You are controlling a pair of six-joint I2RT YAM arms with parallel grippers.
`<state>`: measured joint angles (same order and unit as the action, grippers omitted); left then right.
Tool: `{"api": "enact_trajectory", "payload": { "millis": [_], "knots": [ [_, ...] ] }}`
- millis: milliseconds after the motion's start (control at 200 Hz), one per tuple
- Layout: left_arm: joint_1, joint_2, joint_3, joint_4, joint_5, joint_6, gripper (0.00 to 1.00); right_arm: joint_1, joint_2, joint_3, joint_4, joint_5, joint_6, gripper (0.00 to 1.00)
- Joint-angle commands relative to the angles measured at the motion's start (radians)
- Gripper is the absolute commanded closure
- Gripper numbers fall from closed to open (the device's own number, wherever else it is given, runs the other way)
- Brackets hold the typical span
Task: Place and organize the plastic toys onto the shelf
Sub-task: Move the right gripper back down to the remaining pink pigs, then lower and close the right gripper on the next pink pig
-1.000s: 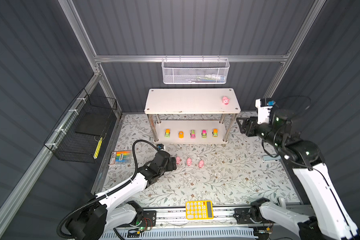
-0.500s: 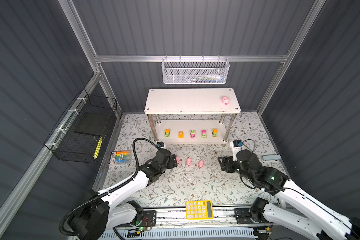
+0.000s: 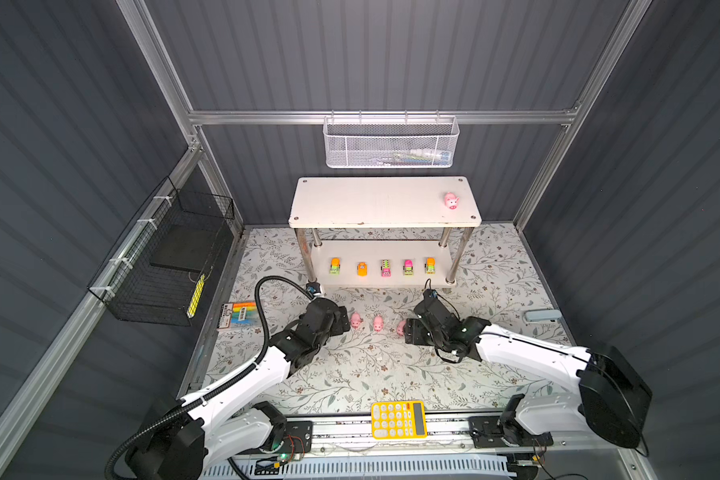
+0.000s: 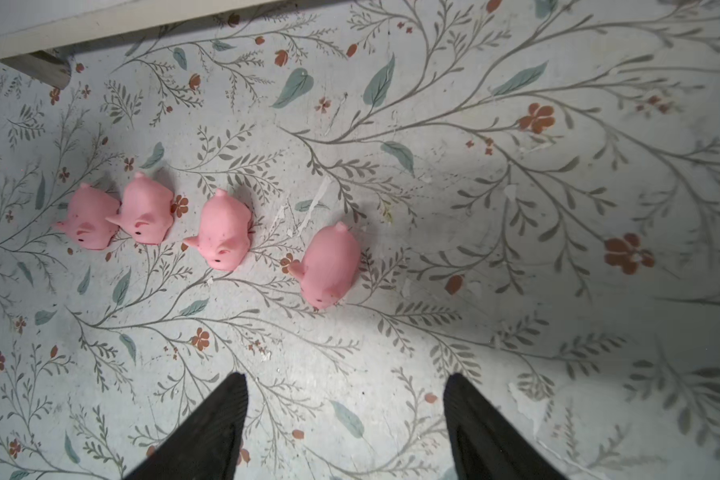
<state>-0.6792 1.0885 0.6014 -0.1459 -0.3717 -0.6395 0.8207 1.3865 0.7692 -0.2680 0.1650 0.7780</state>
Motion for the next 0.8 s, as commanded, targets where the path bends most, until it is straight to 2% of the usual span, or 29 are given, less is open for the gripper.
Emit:
{"api": "enact_trajectory", "payload": {
  "millis": [0, 305, 790],
  "knots": [
    [0.0, 0.003, 0.015, -0.019, -0.019, -0.001, 0.13, 0.003, 0.063, 0.065, 0.041, -0.034, 0.045, 0.24],
    [0.0, 0.005, 0.008, -0.017, -0.021, -0.006, 0.13, -0.003, 0.23, 0.151, 0.011, -0.083, 0.056, 0.25],
    [0.0, 0.028, 0.0, -0.001, -0.018, -0.014, 0.13, -0.014, 0.307, 0.197, -0.043, -0.077, 0.086, 0.31]
  ]
}}
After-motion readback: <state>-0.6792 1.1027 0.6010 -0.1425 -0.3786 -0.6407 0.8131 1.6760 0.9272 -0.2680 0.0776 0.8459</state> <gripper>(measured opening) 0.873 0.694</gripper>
